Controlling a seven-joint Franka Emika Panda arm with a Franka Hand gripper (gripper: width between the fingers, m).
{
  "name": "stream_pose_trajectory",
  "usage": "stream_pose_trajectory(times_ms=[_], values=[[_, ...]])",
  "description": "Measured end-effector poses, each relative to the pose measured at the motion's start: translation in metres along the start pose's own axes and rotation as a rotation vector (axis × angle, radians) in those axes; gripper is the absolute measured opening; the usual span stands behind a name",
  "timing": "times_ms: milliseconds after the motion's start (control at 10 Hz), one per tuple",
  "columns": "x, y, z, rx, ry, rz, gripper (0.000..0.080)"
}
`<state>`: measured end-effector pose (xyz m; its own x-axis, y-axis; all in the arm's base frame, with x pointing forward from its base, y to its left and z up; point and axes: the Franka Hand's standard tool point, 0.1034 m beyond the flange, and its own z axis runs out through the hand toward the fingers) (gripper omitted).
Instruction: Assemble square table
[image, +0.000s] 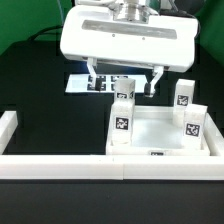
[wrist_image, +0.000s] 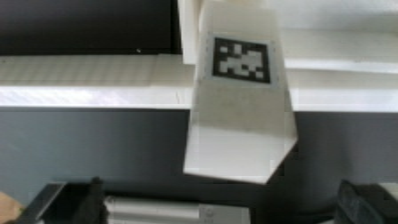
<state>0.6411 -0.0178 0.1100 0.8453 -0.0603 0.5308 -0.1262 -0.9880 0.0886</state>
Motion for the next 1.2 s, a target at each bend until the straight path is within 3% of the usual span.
stream_pose_trajectory(times_ms=[400, 600, 1200], values=[[0.000, -0.012, 0.005, 0.048, -0.302, 0.008, 0.0649], [0.000, -0.008, 0.008, 0.049, -0.380, 0.012, 0.0649], [-0.009, 0.001, 0.025, 0.029, -0.379, 0.016, 0.0649]])
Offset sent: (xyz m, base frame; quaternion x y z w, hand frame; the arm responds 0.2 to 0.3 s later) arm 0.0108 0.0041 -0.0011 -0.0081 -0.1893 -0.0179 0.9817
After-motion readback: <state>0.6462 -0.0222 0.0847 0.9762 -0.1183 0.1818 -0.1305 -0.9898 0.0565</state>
